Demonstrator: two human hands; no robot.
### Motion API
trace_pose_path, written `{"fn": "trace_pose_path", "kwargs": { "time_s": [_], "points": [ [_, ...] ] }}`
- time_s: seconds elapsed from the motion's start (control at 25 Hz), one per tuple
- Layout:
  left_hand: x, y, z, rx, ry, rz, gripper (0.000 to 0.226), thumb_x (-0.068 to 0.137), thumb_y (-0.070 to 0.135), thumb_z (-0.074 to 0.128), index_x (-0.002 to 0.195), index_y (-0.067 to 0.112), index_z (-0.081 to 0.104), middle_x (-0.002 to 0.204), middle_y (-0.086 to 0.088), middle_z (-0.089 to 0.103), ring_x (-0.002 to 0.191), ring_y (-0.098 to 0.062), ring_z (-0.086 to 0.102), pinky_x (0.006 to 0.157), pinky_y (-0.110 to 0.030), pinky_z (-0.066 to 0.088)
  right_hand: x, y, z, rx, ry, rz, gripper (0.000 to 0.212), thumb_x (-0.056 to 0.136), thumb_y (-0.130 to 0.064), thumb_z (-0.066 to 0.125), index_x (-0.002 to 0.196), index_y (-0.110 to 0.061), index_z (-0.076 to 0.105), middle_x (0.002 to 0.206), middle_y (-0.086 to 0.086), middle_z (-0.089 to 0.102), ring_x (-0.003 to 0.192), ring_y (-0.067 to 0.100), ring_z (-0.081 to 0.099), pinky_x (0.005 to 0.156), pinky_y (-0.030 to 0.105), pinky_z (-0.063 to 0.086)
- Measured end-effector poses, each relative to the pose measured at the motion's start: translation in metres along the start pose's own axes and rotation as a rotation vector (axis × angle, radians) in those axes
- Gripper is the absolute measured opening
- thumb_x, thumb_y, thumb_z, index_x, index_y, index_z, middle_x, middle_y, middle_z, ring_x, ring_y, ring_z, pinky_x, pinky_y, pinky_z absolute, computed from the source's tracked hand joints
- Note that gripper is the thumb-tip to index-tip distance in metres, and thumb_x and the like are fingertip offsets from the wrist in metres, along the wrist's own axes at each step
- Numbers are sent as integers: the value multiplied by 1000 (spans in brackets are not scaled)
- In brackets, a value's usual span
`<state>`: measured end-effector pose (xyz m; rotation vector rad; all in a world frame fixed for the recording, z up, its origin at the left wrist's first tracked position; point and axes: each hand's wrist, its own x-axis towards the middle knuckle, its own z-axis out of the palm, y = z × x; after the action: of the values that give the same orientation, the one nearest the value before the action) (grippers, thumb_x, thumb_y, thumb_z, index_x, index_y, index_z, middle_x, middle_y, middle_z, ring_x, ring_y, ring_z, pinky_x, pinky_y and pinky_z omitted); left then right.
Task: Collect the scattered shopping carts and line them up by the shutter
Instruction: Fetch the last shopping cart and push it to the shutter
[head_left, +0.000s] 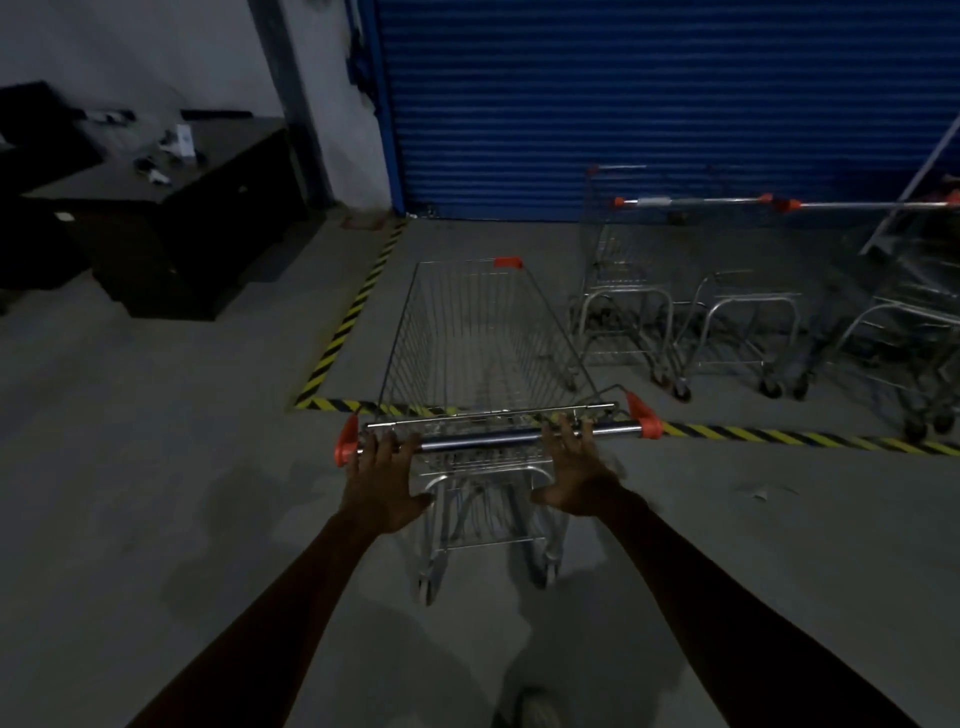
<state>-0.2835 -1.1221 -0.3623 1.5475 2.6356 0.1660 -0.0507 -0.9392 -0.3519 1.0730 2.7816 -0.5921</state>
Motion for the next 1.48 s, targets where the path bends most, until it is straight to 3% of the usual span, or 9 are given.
{"fn": "trace_pose_path", "kwargs": {
  "time_s": [0.32,0.48,0.68,0.88,1.04,1.16,1.24,1.36,1.48],
  "points": [
    [215,9,8,-23,14,-62,109,63,66,63,154,28,16,159,-15,17,147,-39,6,114,-58,11,201,64,-79,11,-17,-10,112,77,-57,71,155,-15,2,162,11,-9,144,43,-22,118,54,-1],
    [326,-12,8,5,-34,-71,112,71,65,65,154,29,-2,162,-12,-2,147,-37,-11,116,-55,1,300,74,-101,-59,-17,-78,126,62,-81,46,153,-6,1,161,20,-7,143,44,-21,116,59,-9],
    [490,-51,-3,-28,-39,-28,104,76,61,64,154,31,2,162,-10,1,147,-36,-9,117,-54,0,452,81,-141,-31,31,-10,112,75,-65,67,155,-12,7,162,14,0,146,40,-16,118,51,-5],
    [624,-79,-17,-71,-89,25,102,74,64,62,154,32,7,162,-9,4,148,-35,-8,117,-52,1,580,88,-180,-26,-64,99,150,38,-106,19,155,-13,1,163,11,1,149,34,-12,119,51,-7],
    [704,-94,-15,-78,-103,45,104,76,59,67,154,32,2,162,-8,-2,147,-34,-13,116,-50,-2,638,81,-209,-15,-86,144,112,80,-62,65,154,-20,-8,161,6,-19,142,33,-30,115,48,-15],
    [766,-104,-9,-79,-43,61,107,74,59,68,154,30,3,162,-10,-1,147,-35,-13,116,-51,-2,699,88,-224,-25,-58,107,110,80,-71,55,153,-20,-10,157,-2,-23,140,20,-32,113,50,-21],
    [806,-110,-8,-80,-11,71,106,73,57,71,154,28,9,161,-13,5,147,-36,-8,116,-52,0,741,96,-229,-72,-49,68,121,65,-92,33,154,-21,-8,161,4,-18,146,25,-24,115,58,-15],
    [865,-114,-13,-116,1,77,100,72,57,68,153,27,18,160,-14,13,147,-38,0,117,-54,3,798,105,-248,42,-44,174,104,72,-71,52,155,-28,8,163,9,-2,149,37,-3,117,63,6],
    [916,-122,-15,-115,29,87,98,67,59,63,151,24,26,157,-17,23,146,-42,8,117,-56,10,851,118,-253,-25,-34,166,108,61,-77,33,154,-25,14,159,15,21,147,43,6,115,64,5]
  ]
}}
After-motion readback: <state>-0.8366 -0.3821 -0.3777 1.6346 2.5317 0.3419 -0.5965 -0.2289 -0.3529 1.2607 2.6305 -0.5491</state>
